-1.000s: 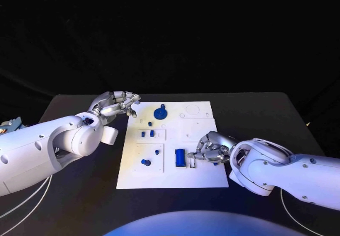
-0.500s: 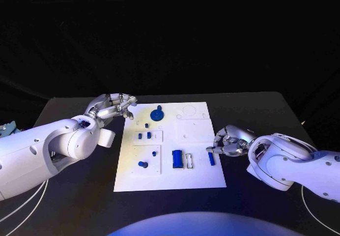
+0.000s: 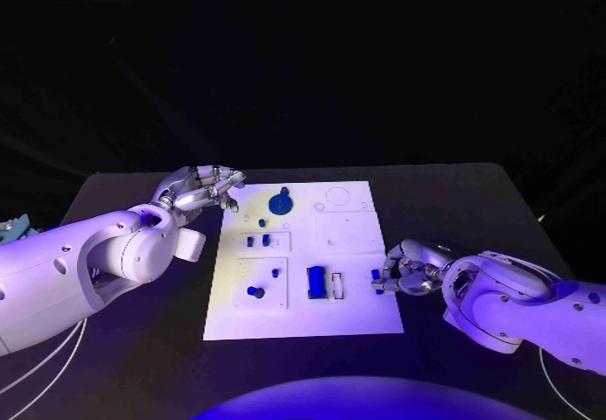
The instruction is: Assemble the parts on the task board
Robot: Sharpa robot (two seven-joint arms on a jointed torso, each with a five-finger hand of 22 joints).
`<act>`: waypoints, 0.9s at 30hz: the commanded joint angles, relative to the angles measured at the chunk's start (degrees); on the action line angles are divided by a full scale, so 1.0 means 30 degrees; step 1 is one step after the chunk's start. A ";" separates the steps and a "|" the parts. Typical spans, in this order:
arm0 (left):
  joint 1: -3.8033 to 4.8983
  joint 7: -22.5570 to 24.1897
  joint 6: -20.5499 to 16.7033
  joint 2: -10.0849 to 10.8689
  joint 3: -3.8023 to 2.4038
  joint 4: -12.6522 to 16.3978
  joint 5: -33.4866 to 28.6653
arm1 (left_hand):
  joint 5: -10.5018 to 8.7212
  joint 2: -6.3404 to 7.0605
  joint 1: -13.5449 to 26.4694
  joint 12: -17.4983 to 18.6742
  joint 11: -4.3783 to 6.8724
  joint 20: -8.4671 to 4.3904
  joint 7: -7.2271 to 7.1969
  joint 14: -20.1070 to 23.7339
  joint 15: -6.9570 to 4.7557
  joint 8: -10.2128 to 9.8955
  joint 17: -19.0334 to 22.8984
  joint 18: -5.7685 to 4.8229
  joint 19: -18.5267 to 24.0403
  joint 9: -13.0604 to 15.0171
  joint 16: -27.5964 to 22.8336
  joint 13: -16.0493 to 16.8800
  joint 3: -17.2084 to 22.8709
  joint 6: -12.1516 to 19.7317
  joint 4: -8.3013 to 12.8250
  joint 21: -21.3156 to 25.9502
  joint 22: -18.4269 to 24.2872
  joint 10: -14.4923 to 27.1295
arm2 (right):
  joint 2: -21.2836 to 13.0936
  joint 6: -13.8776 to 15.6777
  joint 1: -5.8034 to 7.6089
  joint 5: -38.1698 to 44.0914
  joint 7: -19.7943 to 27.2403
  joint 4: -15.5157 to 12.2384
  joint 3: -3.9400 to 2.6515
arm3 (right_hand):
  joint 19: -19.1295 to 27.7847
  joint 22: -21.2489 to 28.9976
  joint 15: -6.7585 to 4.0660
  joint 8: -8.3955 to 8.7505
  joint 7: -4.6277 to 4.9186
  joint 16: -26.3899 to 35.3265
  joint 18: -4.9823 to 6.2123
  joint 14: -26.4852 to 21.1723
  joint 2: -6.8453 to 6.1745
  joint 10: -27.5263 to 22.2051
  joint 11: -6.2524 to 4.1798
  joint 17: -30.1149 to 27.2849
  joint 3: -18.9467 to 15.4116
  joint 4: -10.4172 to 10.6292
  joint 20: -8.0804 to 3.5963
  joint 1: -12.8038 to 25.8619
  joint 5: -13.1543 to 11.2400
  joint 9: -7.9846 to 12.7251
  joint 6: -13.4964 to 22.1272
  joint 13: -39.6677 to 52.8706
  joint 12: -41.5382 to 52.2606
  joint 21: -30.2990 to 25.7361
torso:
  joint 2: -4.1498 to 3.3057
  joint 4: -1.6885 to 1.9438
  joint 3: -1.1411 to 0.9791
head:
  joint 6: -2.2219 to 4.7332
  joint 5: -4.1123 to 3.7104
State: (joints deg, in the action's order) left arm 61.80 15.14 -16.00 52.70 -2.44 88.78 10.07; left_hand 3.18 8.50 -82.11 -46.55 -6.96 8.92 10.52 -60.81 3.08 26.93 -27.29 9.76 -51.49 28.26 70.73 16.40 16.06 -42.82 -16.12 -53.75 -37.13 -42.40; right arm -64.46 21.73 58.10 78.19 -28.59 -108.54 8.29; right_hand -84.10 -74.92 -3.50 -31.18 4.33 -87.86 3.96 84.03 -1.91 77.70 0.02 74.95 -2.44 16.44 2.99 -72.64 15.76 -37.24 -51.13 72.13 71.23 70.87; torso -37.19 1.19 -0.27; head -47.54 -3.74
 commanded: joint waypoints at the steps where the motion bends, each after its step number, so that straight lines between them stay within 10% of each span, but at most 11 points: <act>1: 0.0013 0.0129 0.0287 -0.0020 -0.0011 0.0032 -0.0066 | -0.0023 -0.0052 0.0100 -0.0102 -0.0044 0.0029 0.0016 0.0009 0.0058 -0.0086 0.0032 0.0260 -0.0144 -0.0018 0.0014 -0.0019 0.0013 0.0113 -0.0057 0.0071 0.0028 0.0055 | 0.0126 -0.0586 -0.0106 0.0795 -0.0304 0.0115 0.0002 | -0.0159 -0.3474 0.0013 0.0115 0.0019 -0.0028 -0.0159 0.1550 -0.0011 -0.0097 0.0053 0.2790 -0.0048 -0.0009 -0.0076 -0.0254 0.0074 0.0021 -0.0049 -0.0018 -0.0080 -0.0104 | -0.0007 0.0001 0.0005 | -0.0022 0.0010; 11: 0.0012 0.0110 0.0286 0.0005 -0.0011 0.0045 -0.0066 | -0.0023 -0.0052 0.0100 -0.0102 -0.0044 0.0029 0.0016 0.0009 0.0058 -0.0086 0.0032 0.0260 -0.0144 -0.0018 0.0014 -0.0019 0.0013 0.0113 -0.0057 0.0071 0.0028 0.0055 | 0.0796 -0.0649 -0.0475 0.1632 -0.0390 0.0506 0.0006 | -0.0151 -0.3471 -0.0034 0.0342 -0.0040 -0.0002 -0.0154 0.1537 0.0067 -0.0092 -0.0002 0.2742 0.0274 -0.0091 -0.0109 -0.1343 0.0077 0.0166 -0.0194 0.0010 -0.0109 -0.0140 | -0.0014 -0.0017 -0.0007 | -0.0085 0.0054; 14: 0.0012 0.0106 0.0287 0.0012 -0.0011 0.0049 -0.0066 | -0.0022 -0.0065 0.0113 -0.0135 -0.0044 0.0030 0.0015 0.0006 0.0060 -0.0067 0.0053 0.0261 -0.0169 -0.0070 0.0036 -0.0054 0.0007 0.0105 -0.0058 0.0099 0.0048 0.0066 | 0.0959 -0.0691 -0.0553 0.1899 -0.0439 0.0587 0.0008 | -0.0161 -0.3478 -0.0126 0.0588 -0.0143 -0.0003 -0.0156 0.1542 0.0390 -0.0089 -0.0100 0.2767 0.1536 -0.0183 -0.0187 -0.2931 -0.2424 0.0322 -0.0360 0.0047 -0.0144 -0.0140 | -0.0016 -0.0006 -0.0003 | -0.0096 0.0050; 16: 0.0012 0.0104 0.0287 0.0014 -0.0011 0.0048 -0.0066 | -0.0022 -0.0065 0.0113 -0.0135 -0.0044 0.0030 0.0015 0.0006 0.0060 -0.0067 0.0053 0.0261 -0.0169 -0.0070 0.0036 -0.0054 0.0007 0.0105 -0.0058 0.0099 0.0048 0.0066 | 0.1061 -0.0726 -0.0600 0.2092 -0.0491 0.0643 0.0009 | -0.0175 -0.3489 -0.0167 0.0698 -0.0191 -0.0008 -0.0163 0.1548 0.0317 -0.0113 -0.0149 0.2792 0.2359 -0.0352 -0.0227 -0.3697 -0.2526 0.0395 -0.0432 0.0052 -0.0182 -0.0108 | -0.0008 -0.0005 -0.0002 | -0.0110 0.0049; 27: 0.0012 0.0098 0.0287 0.0026 -0.0011 0.0050 -0.0066 | -0.0022 -0.0065 0.0113 -0.0135 -0.0044 0.0030 0.0015 0.0006 0.0060 -0.0067 0.0053 0.0261 -0.0169 -0.0070 0.0036 -0.0054 0.0007 0.0105 -0.0058 0.0099 0.0048 0.0066 | 0.1319 -0.0444 -0.0692 0.2777 -0.0795 0.0953 0.0011 | -0.0212 -0.3519 -0.0165 0.0704 -0.0150 -0.0021 -0.0184 0.1566 -0.1689 -0.0079 -0.0159 0.2889 0.9339 -0.1117 -0.0277 -0.3872 -0.2142 0.0111 -0.0429 0.0057 -0.0401 -0.0034 | 0.0012 0.0023 0.0019 | -0.0151 0.0054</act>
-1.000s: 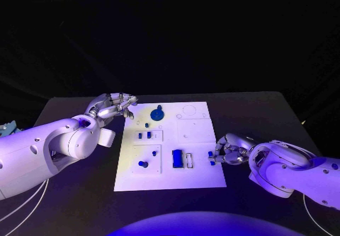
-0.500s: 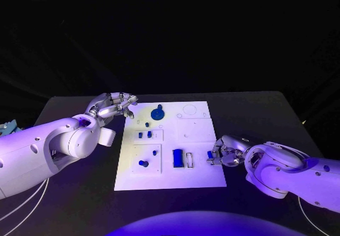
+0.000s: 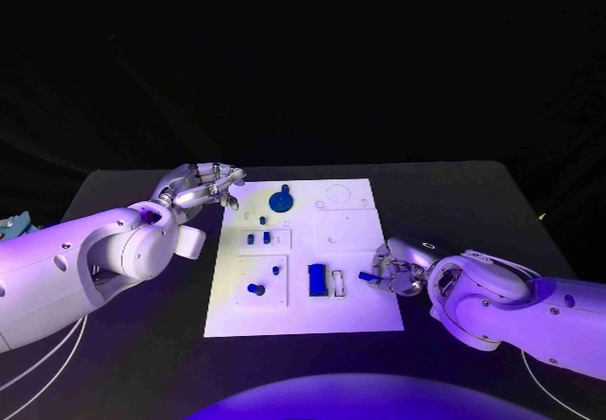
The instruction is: Assemble the parts on the task board
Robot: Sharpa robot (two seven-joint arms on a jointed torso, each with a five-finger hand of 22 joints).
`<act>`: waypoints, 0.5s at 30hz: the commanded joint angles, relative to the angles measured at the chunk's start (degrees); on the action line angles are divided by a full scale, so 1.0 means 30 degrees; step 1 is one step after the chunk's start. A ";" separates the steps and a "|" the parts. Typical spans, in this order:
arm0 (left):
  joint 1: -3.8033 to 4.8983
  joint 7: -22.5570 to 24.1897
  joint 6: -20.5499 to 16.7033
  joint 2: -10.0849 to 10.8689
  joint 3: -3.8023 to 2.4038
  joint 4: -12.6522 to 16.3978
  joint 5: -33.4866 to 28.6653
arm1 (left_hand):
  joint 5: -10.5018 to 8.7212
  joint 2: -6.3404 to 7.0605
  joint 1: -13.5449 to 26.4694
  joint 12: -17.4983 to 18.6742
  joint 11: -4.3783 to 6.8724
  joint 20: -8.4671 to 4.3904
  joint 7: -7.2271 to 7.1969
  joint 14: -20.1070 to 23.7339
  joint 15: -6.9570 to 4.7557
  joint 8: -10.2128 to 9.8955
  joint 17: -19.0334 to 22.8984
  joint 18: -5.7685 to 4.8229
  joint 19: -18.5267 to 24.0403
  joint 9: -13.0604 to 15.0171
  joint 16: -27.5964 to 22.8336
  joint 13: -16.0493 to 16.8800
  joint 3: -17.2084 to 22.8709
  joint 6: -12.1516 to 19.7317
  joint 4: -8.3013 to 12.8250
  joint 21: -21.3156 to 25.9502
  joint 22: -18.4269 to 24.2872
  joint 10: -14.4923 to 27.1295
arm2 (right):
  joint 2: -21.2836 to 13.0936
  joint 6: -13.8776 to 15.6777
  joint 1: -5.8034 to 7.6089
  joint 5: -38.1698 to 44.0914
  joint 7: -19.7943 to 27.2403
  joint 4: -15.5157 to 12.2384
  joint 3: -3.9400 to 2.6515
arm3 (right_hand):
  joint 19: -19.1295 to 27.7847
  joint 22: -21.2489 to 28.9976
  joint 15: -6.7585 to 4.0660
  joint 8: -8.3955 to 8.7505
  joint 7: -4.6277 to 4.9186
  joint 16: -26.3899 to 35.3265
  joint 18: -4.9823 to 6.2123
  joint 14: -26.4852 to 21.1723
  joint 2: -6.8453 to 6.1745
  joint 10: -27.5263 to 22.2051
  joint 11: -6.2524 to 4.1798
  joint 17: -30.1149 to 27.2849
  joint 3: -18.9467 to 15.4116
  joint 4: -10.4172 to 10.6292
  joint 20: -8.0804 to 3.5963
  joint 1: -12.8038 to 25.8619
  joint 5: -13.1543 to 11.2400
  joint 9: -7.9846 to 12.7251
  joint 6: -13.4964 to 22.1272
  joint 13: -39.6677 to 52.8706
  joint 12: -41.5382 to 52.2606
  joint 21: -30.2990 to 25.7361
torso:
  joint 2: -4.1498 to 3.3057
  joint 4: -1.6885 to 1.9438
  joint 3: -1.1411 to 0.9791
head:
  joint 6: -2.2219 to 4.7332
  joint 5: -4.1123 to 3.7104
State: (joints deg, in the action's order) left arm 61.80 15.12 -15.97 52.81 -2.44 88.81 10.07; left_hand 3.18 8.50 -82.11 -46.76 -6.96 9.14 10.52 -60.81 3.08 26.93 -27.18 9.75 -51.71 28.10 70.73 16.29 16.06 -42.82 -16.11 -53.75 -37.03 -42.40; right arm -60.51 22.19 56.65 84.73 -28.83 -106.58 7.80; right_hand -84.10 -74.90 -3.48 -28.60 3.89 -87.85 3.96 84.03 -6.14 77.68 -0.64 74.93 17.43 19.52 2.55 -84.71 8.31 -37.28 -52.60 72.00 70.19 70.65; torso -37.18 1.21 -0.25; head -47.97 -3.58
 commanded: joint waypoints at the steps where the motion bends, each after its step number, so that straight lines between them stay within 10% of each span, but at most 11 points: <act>1: 0.0014 0.0104 0.0272 -0.0010 -0.0011 0.0041 -0.0066 | -0.0022 -0.0065 0.0112 -0.0065 -0.0045 -0.0043 0.0015 0.0006 0.0060 -0.0068 0.0017 0.0263 -0.0096 -0.0016 0.0036 -0.0015 0.0008 0.0105 -0.0059 0.0099 0.0015 0.0066 | 0.0009 -0.0564 -0.0210 0.0584 -0.0729 0.0304 0.0174 | -0.0215 -0.3528 -0.0112 -0.0336 0.0136 -0.0020 -0.0180 0.1566 -0.0496 -0.0070 0.0098 0.2893 0.3575 -0.2380 -0.0138 0.0529 0.0464 -0.0094 0.0199 0.0063 -0.0119 0.0056 | 0.0018 0.0021 0.0017 | -0.0002 0.0016; 4: 0.0014 0.0103 0.0267 0.0003 -0.0011 0.0044 -0.0066 | -0.0022 -0.0065 0.0112 -0.0065 -0.0045 -0.0043 0.0015 0.0006 0.0060 -0.0068 0.0017 0.0263 -0.0096 -0.0016 0.0036 -0.0015 0.0008 0.0105 -0.0059 0.0099 0.0015 0.0066 | 0.0005 -0.0333 -0.0213 0.0423 -0.0749 0.0213 0.0173 | -0.0210 -0.3525 -0.0057 -0.1042 0.0121 -0.0016 -0.0188 0.1568 -0.1093 0.0115 0.0134 0.2901 0.6697 -0.3805 -0.0032 0.2695 0.0965 -0.0969 0.0607 0.0129 -0.0089 0.0068 | 0.0014 -0.0008 0.0005 | 0.0007 0.0055; 15: 0.0012 0.0106 0.0267 -0.0010 -0.0011 0.0051 -0.0066 | -0.0021 -0.0086 0.0101 -0.0079 -0.0043 -0.0043 0.0013 0.0005 0.0059 -0.0059 0.0026 0.0264 -0.0108 -0.0039 0.0045 -0.0030 0.0019 0.0100 -0.0052 0.0109 0.0023 0.0070 | -0.0028 0.1301 0.0062 -0.1244 -0.0333 -0.0859 0.0148 | -0.0259 -0.3560 -0.0086 -0.1270 0.0126 -0.0036 -0.0208 0.1583 -0.1047 0.0290 0.0182 0.2967 0.7894 -0.4585 -0.0043 0.4456 0.1683 -0.1322 0.0675 0.0305 0.0078 0.0244 | -0.0001 -0.0004 -0.0009 | 0.0078 0.0078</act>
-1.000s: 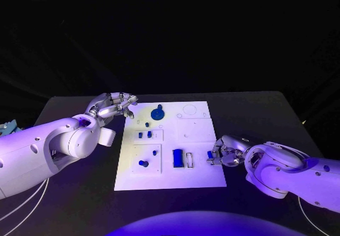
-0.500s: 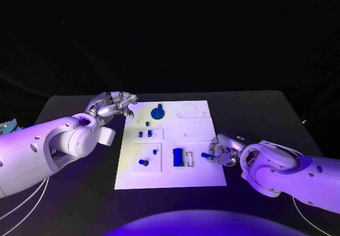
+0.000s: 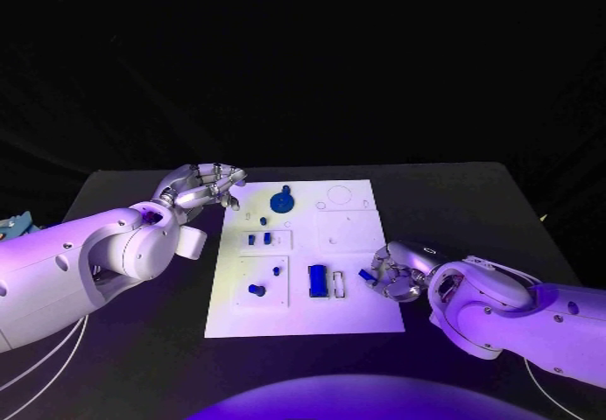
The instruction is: Assemble the parts on the task board
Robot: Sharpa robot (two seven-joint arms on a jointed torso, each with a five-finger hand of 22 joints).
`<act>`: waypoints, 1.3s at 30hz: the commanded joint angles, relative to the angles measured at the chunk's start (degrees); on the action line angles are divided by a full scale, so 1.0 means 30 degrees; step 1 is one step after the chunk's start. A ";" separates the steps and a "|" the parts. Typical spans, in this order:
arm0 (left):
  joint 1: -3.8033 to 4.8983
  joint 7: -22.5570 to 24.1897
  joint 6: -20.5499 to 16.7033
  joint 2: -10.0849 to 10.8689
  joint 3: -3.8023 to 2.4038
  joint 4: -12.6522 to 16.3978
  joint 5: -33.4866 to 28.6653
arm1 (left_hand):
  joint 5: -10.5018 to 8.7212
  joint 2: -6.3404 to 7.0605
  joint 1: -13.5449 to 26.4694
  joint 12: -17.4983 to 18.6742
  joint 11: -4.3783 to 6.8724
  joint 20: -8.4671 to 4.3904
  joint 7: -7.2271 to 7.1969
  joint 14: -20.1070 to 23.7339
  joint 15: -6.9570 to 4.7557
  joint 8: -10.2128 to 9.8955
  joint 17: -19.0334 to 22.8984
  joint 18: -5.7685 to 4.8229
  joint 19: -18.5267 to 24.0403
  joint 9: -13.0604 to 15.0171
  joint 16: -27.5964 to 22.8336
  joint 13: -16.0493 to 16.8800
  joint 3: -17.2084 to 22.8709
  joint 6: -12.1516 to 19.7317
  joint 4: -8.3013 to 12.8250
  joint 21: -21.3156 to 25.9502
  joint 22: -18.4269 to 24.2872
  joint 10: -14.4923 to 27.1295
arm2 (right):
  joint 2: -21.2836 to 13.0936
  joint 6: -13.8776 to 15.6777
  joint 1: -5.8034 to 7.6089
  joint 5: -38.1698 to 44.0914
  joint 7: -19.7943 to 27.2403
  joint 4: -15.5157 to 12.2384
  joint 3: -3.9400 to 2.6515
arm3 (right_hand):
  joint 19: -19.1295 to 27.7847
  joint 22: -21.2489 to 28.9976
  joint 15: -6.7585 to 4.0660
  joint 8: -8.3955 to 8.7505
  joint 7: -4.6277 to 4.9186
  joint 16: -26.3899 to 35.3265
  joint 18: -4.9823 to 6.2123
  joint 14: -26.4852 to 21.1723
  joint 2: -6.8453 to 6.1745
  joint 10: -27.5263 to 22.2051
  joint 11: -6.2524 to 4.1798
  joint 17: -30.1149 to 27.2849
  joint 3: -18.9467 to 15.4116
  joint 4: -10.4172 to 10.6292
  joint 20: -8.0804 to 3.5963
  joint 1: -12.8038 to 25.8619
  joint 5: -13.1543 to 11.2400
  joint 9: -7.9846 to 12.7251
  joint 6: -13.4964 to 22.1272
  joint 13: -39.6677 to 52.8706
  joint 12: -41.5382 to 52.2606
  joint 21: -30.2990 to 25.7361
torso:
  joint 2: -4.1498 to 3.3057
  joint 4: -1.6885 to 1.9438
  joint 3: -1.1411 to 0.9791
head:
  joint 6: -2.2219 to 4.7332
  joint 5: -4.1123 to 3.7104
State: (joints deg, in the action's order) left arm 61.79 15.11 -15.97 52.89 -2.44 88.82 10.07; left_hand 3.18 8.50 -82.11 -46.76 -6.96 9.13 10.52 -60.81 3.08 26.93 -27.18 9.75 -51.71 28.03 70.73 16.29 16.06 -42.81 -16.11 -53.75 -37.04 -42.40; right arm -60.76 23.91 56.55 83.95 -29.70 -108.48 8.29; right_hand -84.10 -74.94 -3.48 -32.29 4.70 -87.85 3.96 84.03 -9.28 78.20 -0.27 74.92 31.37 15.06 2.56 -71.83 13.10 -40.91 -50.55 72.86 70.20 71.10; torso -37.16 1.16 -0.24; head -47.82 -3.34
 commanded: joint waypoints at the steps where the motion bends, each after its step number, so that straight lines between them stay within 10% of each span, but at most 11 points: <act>1: 0.0012 0.0109 0.0267 -0.0043 -0.0011 0.0047 -0.0066 | -0.0021 -0.0086 0.0101 -0.0080 -0.0043 -0.0041 0.0013 0.0005 0.0059 -0.0059 0.0027 0.0265 -0.0110 -0.0016 0.0045 -0.0032 0.0019 0.0100 -0.0052 0.0109 0.0025 0.0069 | 0.0102 0.0879 0.0138 -0.1220 0.0022 -0.0292 -0.0019 | -0.0264 -0.3551 -0.0088 -0.0042 -0.0149 -0.0040 -0.0212 0.1586 -0.0005 0.0145 0.0058 0.2981 0.3269 -0.3112 -0.0046 0.0237 0.0111 -0.0122 -0.0015 0.0057 0.0120 0.0113 | -0.0019 0.0007 -0.0018 | 0.0043 -0.0002; 19: 0.0012 0.0116 0.0356 -0.0056 -0.0011 0.0085 -0.0066 | -0.0021 -0.0086 0.0101 -0.0080 -0.0043 -0.0041 0.0013 0.0005 0.0059 -0.0059 0.0027 0.0265 -0.0110 -0.0016 0.0045 -0.0032 0.0019 0.0100 -0.0052 0.0109 0.0025 0.0069 | 0.1428 0.0658 0.0230 -0.3668 0.0381 -0.0109 -0.0028 | -0.0269 -0.3548 -0.0120 0.0011 -0.0225 -0.0058 -0.0212 0.1597 -0.0080 0.0224 0.0014 0.3033 0.3125 -0.2910 -0.0064 0.1661 0.0248 -0.0121 -0.0153 0.0177 0.0238 0.0129 | -0.0018 -0.0016 0.0001 | -0.0101 0.0075; 39: 0.0014 0.0087 0.0324 -0.0013 -0.0011 0.0110 -0.0066 | -0.0023 -0.0088 0.0087 -0.0103 -0.0043 -0.0042 0.0013 0.0001 0.0058 -0.0048 0.0042 0.0265 -0.0131 -0.0058 0.0065 -0.0060 0.0023 0.0104 -0.0041 0.0127 0.0037 0.0082 | 0.1980 0.0162 0.0093 -0.3563 0.0421 0.0313 -0.0027 | -0.0257 -0.3527 -0.0104 0.0536 -0.0211 -0.0048 -0.0205 0.1592 -0.0503 0.0407 0.0037 0.3013 0.0115 -0.0814 -0.0060 0.4503 0.1428 0.0275 -0.0816 0.0549 0.0584 0.0053 | -0.0026 -0.0008 -0.0013 | -0.0112 0.0049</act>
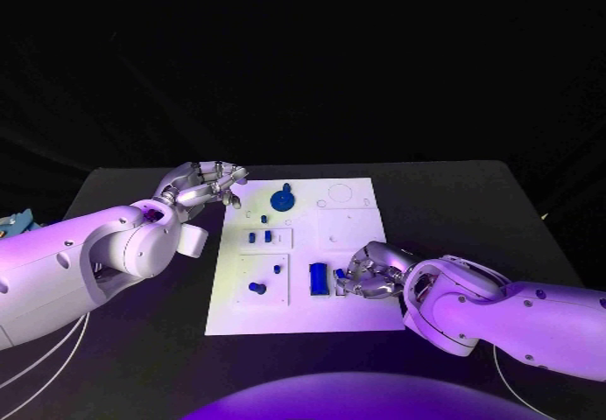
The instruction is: Assemble the parts on the task board
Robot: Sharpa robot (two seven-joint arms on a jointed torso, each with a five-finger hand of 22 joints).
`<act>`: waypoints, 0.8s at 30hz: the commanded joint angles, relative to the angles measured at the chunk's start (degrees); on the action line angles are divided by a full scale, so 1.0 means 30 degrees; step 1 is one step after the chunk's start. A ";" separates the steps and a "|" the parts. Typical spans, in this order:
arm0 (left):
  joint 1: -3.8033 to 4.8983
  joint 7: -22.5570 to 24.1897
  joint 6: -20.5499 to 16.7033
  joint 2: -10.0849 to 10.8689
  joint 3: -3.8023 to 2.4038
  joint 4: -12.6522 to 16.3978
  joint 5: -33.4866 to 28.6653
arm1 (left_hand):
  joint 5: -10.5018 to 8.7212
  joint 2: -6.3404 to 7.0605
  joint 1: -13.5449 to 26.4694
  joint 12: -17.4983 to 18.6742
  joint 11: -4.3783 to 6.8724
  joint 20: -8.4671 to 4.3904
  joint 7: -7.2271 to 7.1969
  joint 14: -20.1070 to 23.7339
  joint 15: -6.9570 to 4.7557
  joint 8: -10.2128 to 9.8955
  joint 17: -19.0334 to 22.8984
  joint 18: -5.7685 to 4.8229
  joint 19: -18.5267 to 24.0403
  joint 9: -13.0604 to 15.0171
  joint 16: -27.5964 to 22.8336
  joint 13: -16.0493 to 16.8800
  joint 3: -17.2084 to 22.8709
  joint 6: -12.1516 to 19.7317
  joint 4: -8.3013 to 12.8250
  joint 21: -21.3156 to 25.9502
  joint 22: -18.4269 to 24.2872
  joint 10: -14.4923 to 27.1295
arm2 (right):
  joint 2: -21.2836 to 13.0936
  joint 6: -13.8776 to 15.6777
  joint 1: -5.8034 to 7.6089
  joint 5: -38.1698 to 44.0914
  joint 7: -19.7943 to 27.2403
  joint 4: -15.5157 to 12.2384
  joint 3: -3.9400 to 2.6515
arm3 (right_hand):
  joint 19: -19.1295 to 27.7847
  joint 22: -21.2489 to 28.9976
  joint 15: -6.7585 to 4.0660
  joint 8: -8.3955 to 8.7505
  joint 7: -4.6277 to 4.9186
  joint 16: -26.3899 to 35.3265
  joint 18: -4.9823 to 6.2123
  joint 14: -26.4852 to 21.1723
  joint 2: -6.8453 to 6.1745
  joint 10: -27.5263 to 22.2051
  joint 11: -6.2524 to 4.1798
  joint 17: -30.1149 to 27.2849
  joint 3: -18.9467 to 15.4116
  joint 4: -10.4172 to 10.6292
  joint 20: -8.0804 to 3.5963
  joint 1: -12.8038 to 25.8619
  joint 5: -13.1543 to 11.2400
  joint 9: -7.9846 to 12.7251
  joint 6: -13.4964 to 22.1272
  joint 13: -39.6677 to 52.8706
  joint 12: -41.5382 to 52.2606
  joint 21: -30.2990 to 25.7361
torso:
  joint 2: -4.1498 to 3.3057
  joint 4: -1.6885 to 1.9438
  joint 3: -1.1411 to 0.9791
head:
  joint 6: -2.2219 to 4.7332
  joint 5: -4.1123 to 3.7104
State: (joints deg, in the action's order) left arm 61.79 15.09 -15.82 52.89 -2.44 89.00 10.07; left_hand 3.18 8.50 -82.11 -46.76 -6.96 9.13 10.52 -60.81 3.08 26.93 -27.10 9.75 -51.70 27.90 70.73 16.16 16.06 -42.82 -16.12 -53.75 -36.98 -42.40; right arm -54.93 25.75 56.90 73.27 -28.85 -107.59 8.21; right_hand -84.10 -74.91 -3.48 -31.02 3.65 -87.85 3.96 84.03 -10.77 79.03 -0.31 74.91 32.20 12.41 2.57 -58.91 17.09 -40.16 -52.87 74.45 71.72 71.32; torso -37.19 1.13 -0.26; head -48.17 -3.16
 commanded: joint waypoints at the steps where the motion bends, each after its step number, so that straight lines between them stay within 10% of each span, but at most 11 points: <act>1: 0.0014 0.0093 0.0275 -0.0010 -0.0012 0.0053 -0.0066 | -0.0023 -0.0088 0.0087 -0.0103 -0.0043 -0.0041 0.0013 0.0001 0.0058 -0.0048 0.0015 0.0265 -0.0133 -0.0016 0.0065 -0.0017 0.0022 0.0104 -0.0041 0.0127 0.0016 0.0082 | 0.0054 -0.0475 -0.0022 -0.0001 0.0131 0.0034 -0.0001 | -0.0264 -0.3542 -0.0103 0.0124 0.0142 -0.0053 -0.0208 0.1594 -0.0009 0.0128 0.0052 0.3031 -0.0251 0.0126 -0.0064 0.0227 0.0106 0.0032 -0.0052 0.0021 0.0074 0.0000 | -0.0018 0.0003 -0.0002 | 0.0008 -0.0014; 10: 0.0016 0.0068 0.0271 0.0010 -0.0012 0.0063 -0.0066 | -0.0023 -0.0094 0.0087 -0.0113 -0.0043 -0.0041 0.0014 -0.0005 0.0058 -0.0043 0.0020 0.0265 -0.0144 -0.0033 0.0078 -0.0029 0.0024 0.0104 -0.0041 0.0133 0.0020 0.0087 | 0.0154 -0.0784 -0.0023 0.0000 0.0018 0.0158 -0.0001 | -0.0244 -0.3525 -0.0106 0.0232 0.0139 -0.0036 -0.0197 0.1584 -0.0049 0.0121 0.0052 0.2988 -0.1269 0.0613 -0.0069 0.0321 0.0525 0.0075 -0.0135 0.0038 0.0054 -0.0077 | -0.0008 -0.0003 0.0000 | -0.0050 0.0012; 17: 0.0016 0.0061 0.0270 0.0004 -0.0012 0.0052 -0.0066 | -0.0023 -0.0094 0.0087 -0.0113 -0.0043 -0.0041 0.0014 -0.0005 0.0058 -0.0043 0.0020 0.0265 -0.0144 -0.0033 0.0078 -0.0029 0.0024 0.0104 -0.0041 0.0133 0.0020 0.0087 | 0.0232 -0.0750 -0.0023 0.0006 0.0025 0.0248 -0.0001 | -0.0204 -0.3491 -0.0116 0.0396 0.0102 -0.0004 -0.0172 0.1567 -0.0009 0.0100 0.0034 0.2915 -0.3389 0.1430 -0.0071 0.1073 -0.1294 0.0117 -0.0199 0.0058 0.0008 -0.0226 | -0.0016 0.0000 -0.0017 | -0.0074 -0.0012; 24: 0.0016 0.0054 0.0253 0.0005 -0.0012 0.0034 -0.0066 | -0.0023 -0.0094 0.0087 -0.0113 -0.0043 -0.0041 0.0014 -0.0005 0.0058 -0.0043 0.0020 0.0265 -0.0144 -0.0033 0.0078 -0.0029 0.0024 0.0104 -0.0041 0.0133 0.0020 0.0087 | 0.0184 -0.0675 -0.0023 0.0195 0.0122 0.0156 0.0001 | -0.0204 -0.3492 -0.0117 0.0398 0.0097 0.0004 -0.0172 0.1562 -0.0002 0.0139 0.0031 0.2891 -0.3473 0.1427 -0.0072 0.1083 -0.1350 0.0115 -0.0207 0.0114 0.0072 -0.0224 | -0.0019 -0.0012 -0.0020 | -0.0088 0.0006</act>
State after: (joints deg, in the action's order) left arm 61.80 15.01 -15.82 52.97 -2.44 88.99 10.07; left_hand 3.18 8.50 -82.11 -46.76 -6.96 9.13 10.52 -60.81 3.08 26.93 -27.11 9.75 -51.70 27.85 70.73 16.17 16.06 -42.81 -16.11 -53.75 -36.99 -42.40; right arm -54.33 24.45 56.89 73.17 -28.91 -107.00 8.21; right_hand -84.10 -74.95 -3.48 -30.02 3.76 -87.85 3.96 84.03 -10.63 79.03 -0.31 74.91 22.12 16.69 2.57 -56.16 13.29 -39.86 -53.15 74.73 71.75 70.84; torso -37.23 1.11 -0.31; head -48.41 -3.16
